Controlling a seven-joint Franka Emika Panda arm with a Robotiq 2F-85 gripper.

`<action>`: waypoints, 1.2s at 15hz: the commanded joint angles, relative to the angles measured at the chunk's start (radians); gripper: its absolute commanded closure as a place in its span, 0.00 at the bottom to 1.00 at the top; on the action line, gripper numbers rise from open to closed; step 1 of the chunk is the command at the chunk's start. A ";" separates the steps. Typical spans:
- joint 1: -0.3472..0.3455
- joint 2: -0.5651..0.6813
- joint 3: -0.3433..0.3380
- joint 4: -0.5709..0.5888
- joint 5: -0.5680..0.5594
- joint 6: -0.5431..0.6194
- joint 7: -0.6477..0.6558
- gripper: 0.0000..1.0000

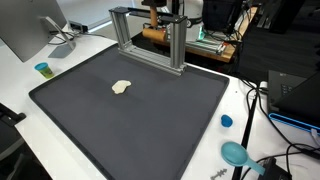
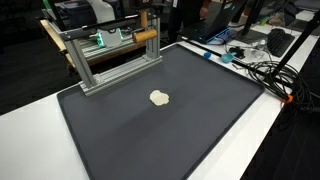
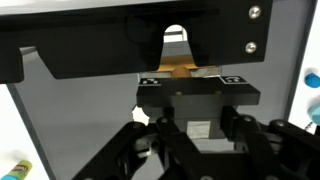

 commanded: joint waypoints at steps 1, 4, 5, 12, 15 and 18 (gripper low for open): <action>0.024 -0.048 -0.043 -0.047 0.024 0.009 -0.087 0.77; 0.032 -0.081 -0.057 -0.081 0.041 0.004 -0.117 0.77; 0.032 -0.091 -0.059 -0.096 0.042 -0.001 -0.122 0.77; 0.043 -0.143 -0.068 -0.161 0.049 -0.048 -0.159 0.77; 0.048 -0.144 -0.070 -0.147 0.060 -0.071 -0.158 0.20; 0.044 -0.153 -0.067 -0.109 0.061 -0.114 -0.140 0.01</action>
